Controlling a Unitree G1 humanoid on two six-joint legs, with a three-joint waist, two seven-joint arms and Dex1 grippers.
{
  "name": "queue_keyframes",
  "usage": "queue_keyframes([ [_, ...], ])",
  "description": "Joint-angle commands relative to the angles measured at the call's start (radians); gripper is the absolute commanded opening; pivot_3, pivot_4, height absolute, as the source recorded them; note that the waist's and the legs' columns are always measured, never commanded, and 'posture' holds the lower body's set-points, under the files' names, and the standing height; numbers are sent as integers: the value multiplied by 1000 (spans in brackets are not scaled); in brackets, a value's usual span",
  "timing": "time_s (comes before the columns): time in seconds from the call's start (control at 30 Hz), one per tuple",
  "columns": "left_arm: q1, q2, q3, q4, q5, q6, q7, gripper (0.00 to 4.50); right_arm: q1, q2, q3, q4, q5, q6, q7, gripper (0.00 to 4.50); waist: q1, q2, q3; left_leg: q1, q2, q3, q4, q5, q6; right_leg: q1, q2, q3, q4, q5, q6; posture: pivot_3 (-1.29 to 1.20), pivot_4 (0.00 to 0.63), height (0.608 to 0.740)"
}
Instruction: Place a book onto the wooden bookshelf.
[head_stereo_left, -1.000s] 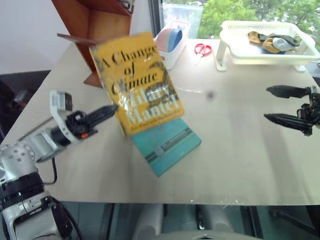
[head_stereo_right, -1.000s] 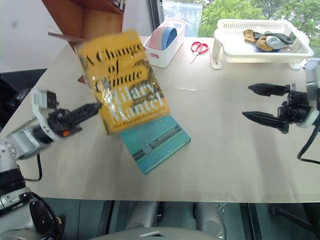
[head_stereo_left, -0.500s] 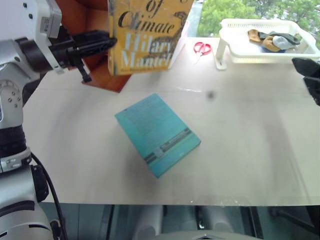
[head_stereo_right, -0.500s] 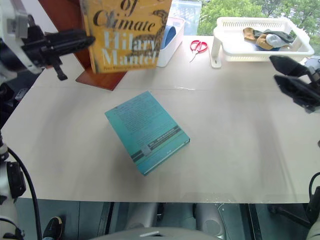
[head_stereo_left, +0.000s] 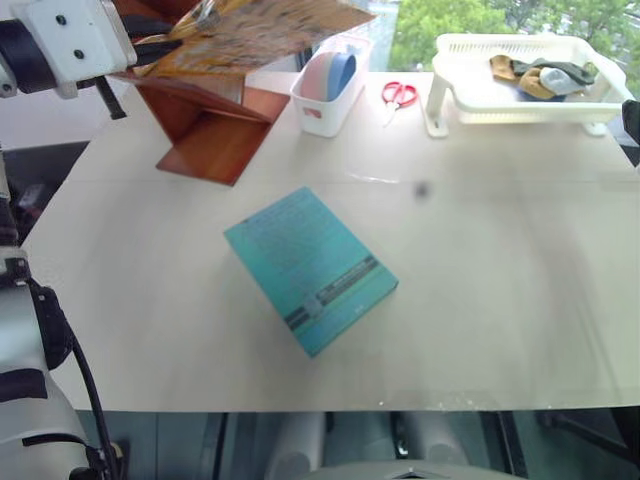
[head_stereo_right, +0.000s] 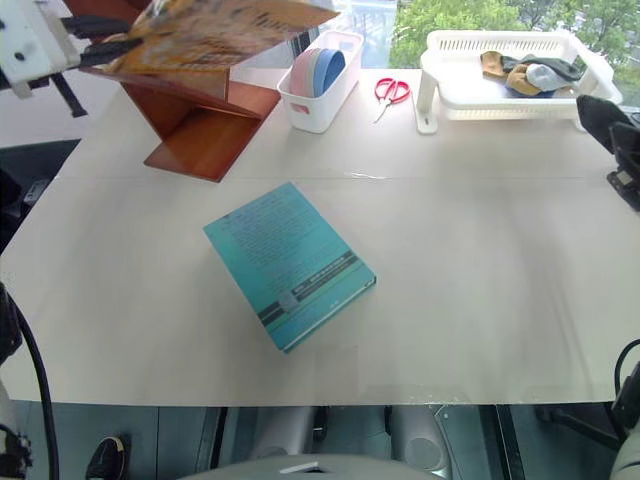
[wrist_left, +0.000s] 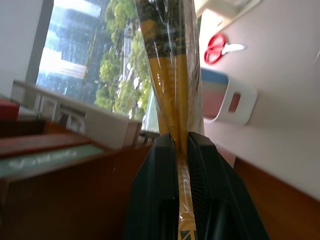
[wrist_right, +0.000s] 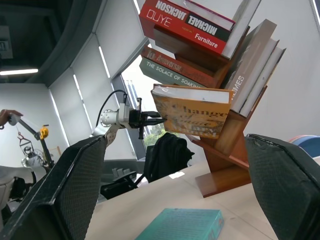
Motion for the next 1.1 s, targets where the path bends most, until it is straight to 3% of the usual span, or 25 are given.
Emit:
queue_keyframes([
  [0.03, -100, 42, -20, 204, 95, -166, 96, 19, -26, -17, -25, -7, -7, -22, 20, 4500, 0, 0, 0, 0, 0, 0, 0, 0, 0, 0, 0, 0, 0, 0, 0, 0, 150, 740],
  [0.3, -231, 62, -154, 464, 337, -265, 332, 19, -28, -16, -25, -5, -28, -30, 29, 4500, -1, 0, 0, -9, 0, -1, 3, 0, 0, -8, 0, -1, 3, 0, 0, 0, 150, 740],
  [0.43, -269, 56, -215, 511, 428, -255, 427, 19, -19, -15, -30, -13, -31, -33, 26, 4500, -1, 0, 0, -21, -1, -2, 10, 0, 0, -20, 0, -1, 9, 0, 0, 0, 150, 740],
  [0.8, -332, 24, -316, 569, 561, -126, 522, 19, 13, -17, -51, -39, -31, -38, 13, 4500, -4, 0, 0, -20, -1, 0, 13, 0, 0, -22, 1, 1, 17, 0, 0, 0, 150, 740],
  [0.9, -339, 22, -324, 576, 572, -87, 514, 1206, 22, -14, -57, -51, -30, -38, 6, 4500, -6, 0, 0, -20, -1, 1, 13, 0, 0, -23, 1, 1, 17, 0, 0, 0, 150, 740],
  [1.1, -335, 35, -348, 582, 601, -48, 552, 4278, 30, -11, -64, -61, -29, -40, -3, 4500, -6, 0, 0, -21, -1, 1, 14, 0, 0, -23, 1, 1, 18, 0, 0, 0, 150, 740],
])
